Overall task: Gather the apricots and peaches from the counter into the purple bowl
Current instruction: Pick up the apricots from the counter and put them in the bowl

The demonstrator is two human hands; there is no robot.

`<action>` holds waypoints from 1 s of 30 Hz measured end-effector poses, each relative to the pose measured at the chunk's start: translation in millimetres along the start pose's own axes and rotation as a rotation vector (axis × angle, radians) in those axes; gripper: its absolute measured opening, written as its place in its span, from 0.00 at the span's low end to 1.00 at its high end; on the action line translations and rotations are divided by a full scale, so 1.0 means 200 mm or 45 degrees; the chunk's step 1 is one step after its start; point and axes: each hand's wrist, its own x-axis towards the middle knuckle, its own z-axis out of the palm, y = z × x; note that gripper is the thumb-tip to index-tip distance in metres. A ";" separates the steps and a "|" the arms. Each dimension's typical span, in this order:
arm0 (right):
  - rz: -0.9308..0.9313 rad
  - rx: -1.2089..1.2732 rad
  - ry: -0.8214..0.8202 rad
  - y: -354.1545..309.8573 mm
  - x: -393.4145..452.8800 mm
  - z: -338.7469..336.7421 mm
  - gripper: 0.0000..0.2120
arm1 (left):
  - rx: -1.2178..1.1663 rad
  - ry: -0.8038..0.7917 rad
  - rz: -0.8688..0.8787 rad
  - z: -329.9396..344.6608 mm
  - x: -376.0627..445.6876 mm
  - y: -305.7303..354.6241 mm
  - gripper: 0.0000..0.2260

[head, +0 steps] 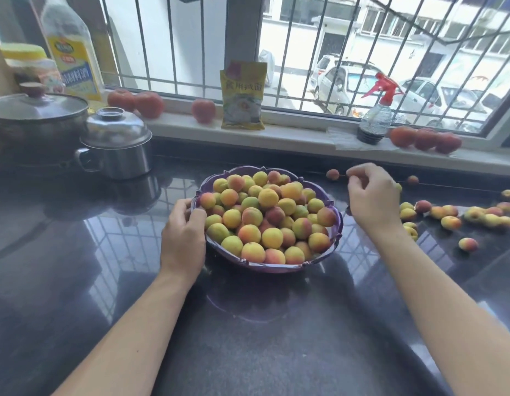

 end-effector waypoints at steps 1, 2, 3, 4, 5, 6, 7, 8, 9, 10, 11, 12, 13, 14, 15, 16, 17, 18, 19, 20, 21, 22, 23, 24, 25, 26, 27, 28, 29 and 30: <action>0.079 -0.133 -0.001 0.10 -0.01 0.02 0.10 | -0.002 0.004 0.000 0.00 0.00 0.00 0.13; 0.137 -0.260 -0.039 0.20 -0.04 0.05 0.11 | -0.006 0.006 0.001 0.00 0.00 0.00 0.13; 0.162 -0.366 -0.090 0.27 -0.08 0.08 0.13 | -0.015 0.004 -0.001 0.00 0.00 0.00 0.13; 0.161 -0.441 -0.127 0.31 -0.11 0.10 0.14 | -0.021 0.000 -0.001 0.00 0.00 0.00 0.13; 0.146 -0.483 -0.138 0.32 -0.12 0.12 0.15 | -0.019 -0.002 0.000 0.00 0.00 0.00 0.13; 0.126 -0.519 -0.133 0.32 -0.12 0.13 0.15 | -0.016 -0.002 0.000 0.00 0.00 0.01 0.13; 0.118 -0.565 -0.140 0.32 -0.11 0.14 0.16 | -0.016 -0.002 -0.003 0.00 0.00 0.00 0.13; 0.132 -0.612 -0.169 0.32 -0.10 0.14 0.17 | -0.018 -0.006 0.001 0.01 0.00 0.00 0.13; 0.165 -0.647 -0.212 0.32 -0.09 0.15 0.18 | -0.017 -0.007 0.008 0.01 0.00 0.00 0.13; 0.212 -0.670 -0.257 0.32 -0.08 0.15 0.18 | -0.015 -0.006 0.016 0.01 0.00 0.00 0.13; 0.250 -0.688 -0.295 0.32 -0.07 0.16 0.19 | -0.015 -0.005 0.020 0.01 -0.01 0.01 0.13; 0.273 -0.697 -0.319 0.32 -0.07 0.16 0.19 | -0.023 -0.004 0.019 0.01 -0.01 0.01 0.13; 0.278 -0.698 -0.319 0.32 -0.07 0.17 0.19 | -0.027 -0.004 0.013 0.01 -0.01 0.01 0.13; 0.262 -0.688 -0.293 0.33 -0.07 0.17 0.17 | -0.029 -0.005 0.010 0.01 -0.01 0.01 0.13; 0.235 -0.670 -0.252 0.33 -0.07 0.17 0.16 | -0.024 -0.008 0.012 0.01 -0.01 0.00 0.13; 0.211 -0.648 -0.206 0.34 -0.08 0.16 0.14 | -0.017 -0.009 0.013 0.01 0.00 0.00 0.13; 0.191 -0.626 -0.166 0.34 -0.08 0.15 0.13 | -0.012 -0.006 0.011 0.01 0.00 0.00 0.13; 0.183 -0.606 -0.140 0.35 -0.09 0.15 0.11 | -0.012 -0.004 0.008 0.01 0.00 0.00 0.13; 0.183 -0.595 -0.131 0.36 -0.09 0.14 0.11 | -0.015 -0.003 0.007 0.01 0.00 0.00 0.13; 0.179 -0.585 -0.133 0.36 -0.10 0.13 0.10 | -0.019 -0.005 0.008 0.00 0.00 0.00 0.13; 0.169 -0.571 -0.137 0.36 -0.10 0.13 0.10 | -0.023 -0.009 0.010 0.00 0.00 0.00 0.13; 0.154 -0.551 -0.145 0.37 -0.10 0.12 0.10 | -0.026 -0.011 0.015 0.01 0.00 0.00 0.13; 0.142 -0.526 -0.159 0.37 -0.10 0.12 0.10 | -0.029 -0.012 0.019 0.01 0.00 0.00 0.13; 0.139 -0.497 -0.181 0.37 -0.10 0.11 0.11 | -0.032 -0.011 0.020 0.01 -0.01 0.01 0.12; 0.147 -0.465 -0.207 0.37 -0.10 0.09 0.12 | -0.033 -0.011 0.019 0.01 0.00 0.01 0.12; 0.161 -0.441 -0.231 0.37 -0.10 0.08 0.13 | -0.034 -0.013 0.021 0.01 0.00 0.01 0.11; 0.178 -0.429 -0.248 0.36 -0.10 0.07 0.15 | -0.032 -0.014 0.022 0.01 0.00 0.00 0.11; 0.195 -0.415 -0.257 0.36 -0.10 0.06 0.16 | -0.033 -0.016 0.022 0.01 0.00 0.00 0.11; 0.212 -0.389 -0.257 0.35 -0.11 0.05 0.17 | -0.034 -0.016 0.022 0.01 0.00 0.00 0.11; 0.223 -0.357 -0.237 0.34 -0.11 0.03 0.16 | -0.036 -0.018 0.023 0.01 0.00 0.00 0.11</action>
